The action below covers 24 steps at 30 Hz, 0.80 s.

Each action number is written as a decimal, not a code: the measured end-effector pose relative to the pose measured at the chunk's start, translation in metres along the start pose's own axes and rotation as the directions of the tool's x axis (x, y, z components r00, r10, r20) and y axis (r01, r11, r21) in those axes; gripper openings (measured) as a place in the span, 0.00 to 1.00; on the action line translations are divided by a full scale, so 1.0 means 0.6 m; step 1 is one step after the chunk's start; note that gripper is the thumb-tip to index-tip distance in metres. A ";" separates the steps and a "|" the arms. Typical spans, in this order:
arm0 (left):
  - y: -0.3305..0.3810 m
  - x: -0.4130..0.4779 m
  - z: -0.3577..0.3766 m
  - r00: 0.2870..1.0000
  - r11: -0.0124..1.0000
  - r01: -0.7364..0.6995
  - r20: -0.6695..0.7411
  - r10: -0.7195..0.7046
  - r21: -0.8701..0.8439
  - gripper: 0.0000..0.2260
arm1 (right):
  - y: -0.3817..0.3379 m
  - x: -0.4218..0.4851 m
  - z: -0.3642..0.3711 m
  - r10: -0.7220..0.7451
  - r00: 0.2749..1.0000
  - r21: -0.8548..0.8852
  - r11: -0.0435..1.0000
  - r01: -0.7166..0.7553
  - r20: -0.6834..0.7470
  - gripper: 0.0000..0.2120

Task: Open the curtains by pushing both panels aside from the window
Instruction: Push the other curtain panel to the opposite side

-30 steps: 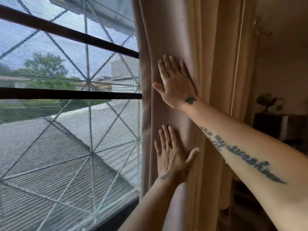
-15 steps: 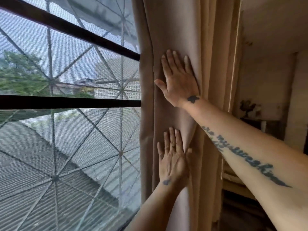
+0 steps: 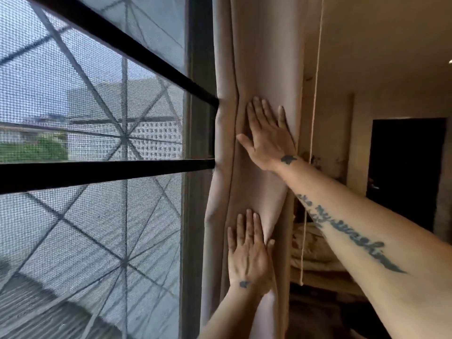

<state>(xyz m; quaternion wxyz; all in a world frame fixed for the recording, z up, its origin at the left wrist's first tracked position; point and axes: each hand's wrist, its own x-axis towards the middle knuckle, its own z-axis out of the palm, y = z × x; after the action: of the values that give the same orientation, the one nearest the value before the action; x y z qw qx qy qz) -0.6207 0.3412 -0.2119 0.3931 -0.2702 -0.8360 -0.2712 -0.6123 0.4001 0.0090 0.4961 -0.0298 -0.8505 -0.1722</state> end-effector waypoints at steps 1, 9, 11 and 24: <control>0.001 0.008 0.010 1.000 1.000 -0.009 -0.005 0.010 0.007 0.27 | 0.006 0.002 0.010 0.003 1.000 -0.004 1.000 -0.003 -0.004 0.31; 0.010 0.070 0.085 1.000 0.994 0.006 0.029 -0.009 0.111 0.26 | 0.051 0.030 0.093 -0.006 1.000 -0.005 1.000 0.006 -0.016 0.32; 0.010 0.085 0.106 0.997 0.990 0.002 0.072 -0.013 0.143 0.26 | 0.066 0.038 0.119 -0.016 1.000 0.045 0.999 0.016 -0.005 0.32; 0.021 0.141 0.203 0.980 0.968 0.088 0.154 -0.126 0.233 0.28 | 0.126 0.052 0.241 -0.103 0.994 0.189 0.977 0.095 0.030 0.32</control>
<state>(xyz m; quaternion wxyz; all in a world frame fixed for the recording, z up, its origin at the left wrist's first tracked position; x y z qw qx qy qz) -0.7205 0.4514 -0.2070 0.3344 -0.2000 -0.9048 -0.1720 -0.7317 0.5143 -0.0092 0.4705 0.0559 -0.8730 -0.1155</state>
